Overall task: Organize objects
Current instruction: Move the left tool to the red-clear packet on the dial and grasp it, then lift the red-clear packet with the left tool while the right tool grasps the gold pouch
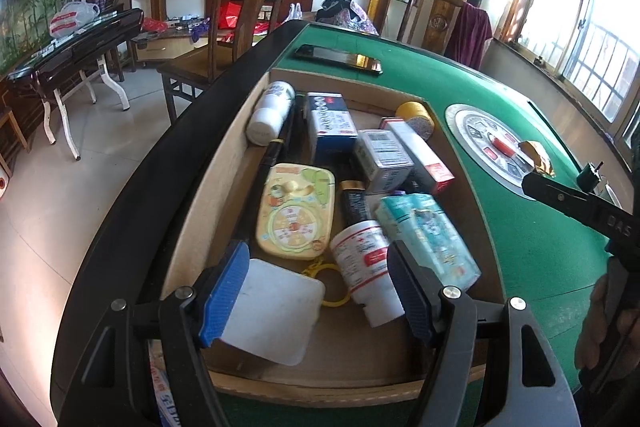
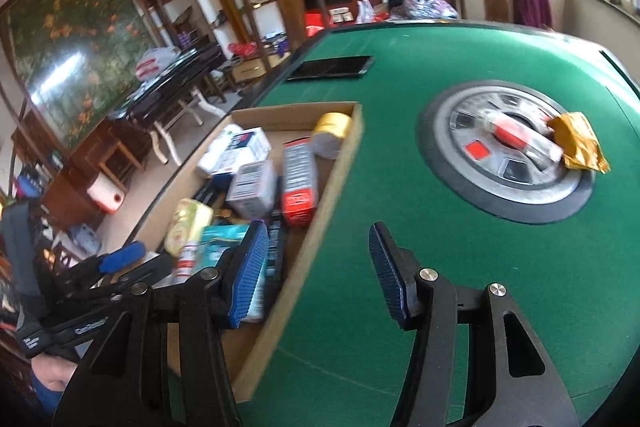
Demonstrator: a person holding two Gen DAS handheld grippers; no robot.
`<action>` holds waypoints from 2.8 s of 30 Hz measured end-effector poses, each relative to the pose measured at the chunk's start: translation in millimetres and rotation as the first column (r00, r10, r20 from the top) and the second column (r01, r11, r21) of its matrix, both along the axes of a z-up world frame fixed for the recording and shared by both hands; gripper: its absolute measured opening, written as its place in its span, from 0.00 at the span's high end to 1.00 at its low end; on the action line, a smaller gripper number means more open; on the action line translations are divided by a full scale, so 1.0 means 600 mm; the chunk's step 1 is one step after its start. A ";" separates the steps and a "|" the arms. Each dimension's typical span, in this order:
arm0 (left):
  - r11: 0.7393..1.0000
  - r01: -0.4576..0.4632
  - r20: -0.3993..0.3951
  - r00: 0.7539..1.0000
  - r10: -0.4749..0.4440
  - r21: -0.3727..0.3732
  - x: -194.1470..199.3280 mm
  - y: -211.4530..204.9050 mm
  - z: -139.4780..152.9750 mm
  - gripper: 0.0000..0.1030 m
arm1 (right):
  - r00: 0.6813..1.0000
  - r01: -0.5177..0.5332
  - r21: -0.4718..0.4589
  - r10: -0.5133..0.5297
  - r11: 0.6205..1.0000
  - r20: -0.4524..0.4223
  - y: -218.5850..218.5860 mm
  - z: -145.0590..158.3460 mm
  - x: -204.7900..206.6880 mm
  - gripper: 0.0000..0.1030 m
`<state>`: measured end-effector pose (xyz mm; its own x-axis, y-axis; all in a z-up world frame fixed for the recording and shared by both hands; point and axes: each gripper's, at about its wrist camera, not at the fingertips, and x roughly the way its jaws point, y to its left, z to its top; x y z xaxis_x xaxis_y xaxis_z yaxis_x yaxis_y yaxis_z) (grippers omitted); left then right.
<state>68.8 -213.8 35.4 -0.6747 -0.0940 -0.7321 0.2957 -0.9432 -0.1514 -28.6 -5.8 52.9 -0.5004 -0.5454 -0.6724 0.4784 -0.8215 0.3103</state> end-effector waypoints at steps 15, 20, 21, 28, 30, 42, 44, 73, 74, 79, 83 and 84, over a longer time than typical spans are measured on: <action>0.964 0.259 0.049 0.964 -0.262 0.059 -0.097 0.204 0.029 0.30 | 0.955 0.287 -0.056 -0.290 0.956 -0.065 0.202 0.014 -0.087 0.48; 0.949 0.259 0.082 0.958 -0.277 0.178 -0.173 0.250 0.027 0.30 | 0.916 0.388 -0.050 -0.391 0.920 -0.087 0.287 0.022 -0.107 0.48; 0.950 0.244 0.091 0.960 -0.266 0.197 -0.188 0.255 0.026 0.30 | 0.909 0.406 -0.055 -0.409 0.912 -0.083 0.305 0.021 -0.111 0.48; 0.954 0.093 0.184 0.972 -0.150 0.284 -0.338 0.292 0.009 0.30 | 0.861 0.504 -0.108 -0.509 0.857 -0.017 0.387 0.019 -0.129 0.48; 0.946 0.060 0.212 0.968 -0.133 0.319 -0.369 0.295 -0.004 0.30 | 0.855 0.513 -0.136 -0.519 0.848 -0.010 0.395 0.022 -0.126 0.48; 0.934 -0.105 0.234 0.972 0.024 0.341 -0.487 0.325 -0.048 0.30 | 0.860 0.497 -0.210 -0.510 0.842 -0.005 0.397 0.038 -0.115 0.48; 0.953 -0.107 0.234 0.971 0.039 0.284 -0.502 0.343 -0.048 0.30 | 0.864 0.492 -0.220 -0.504 0.842 0.004 0.397 0.038 -0.116 0.48; 0.975 0.224 0.184 0.958 -0.218 -0.012 -0.330 0.335 -0.049 0.74 | 0.867 0.494 -0.181 -0.496 0.850 0.037 0.393 0.016 -0.131 0.48; 0.971 0.238 0.169 0.957 -0.234 -0.006 -0.310 0.334 -0.051 0.74 | 0.868 0.493 -0.178 -0.495 0.852 0.035 0.391 0.015 -0.132 0.48; 0.962 0.273 0.122 0.956 -0.268 -0.026 -0.270 0.333 -0.056 0.74 | 0.884 0.465 -0.119 -0.468 0.877 0.008 0.364 0.007 -0.140 0.38; 0.956 0.289 0.106 0.954 -0.282 -0.053 -0.273 0.328 -0.058 0.74 | 0.898 0.439 -0.011 -0.439 0.898 -0.032 0.324 -0.006 -0.155 0.38; 0.955 0.291 0.104 0.953 -0.284 -0.056 -0.276 0.327 -0.057 0.74 | 0.902 0.431 0.015 -0.430 0.902 -0.034 0.314 -0.010 -0.161 0.38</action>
<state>-96.9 -17.3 1.0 -0.6097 0.0405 -0.7916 0.0204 -0.9976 -0.0668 -125.5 182.4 46.7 -0.7028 -0.2579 -0.6630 0.0851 -0.9557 0.2816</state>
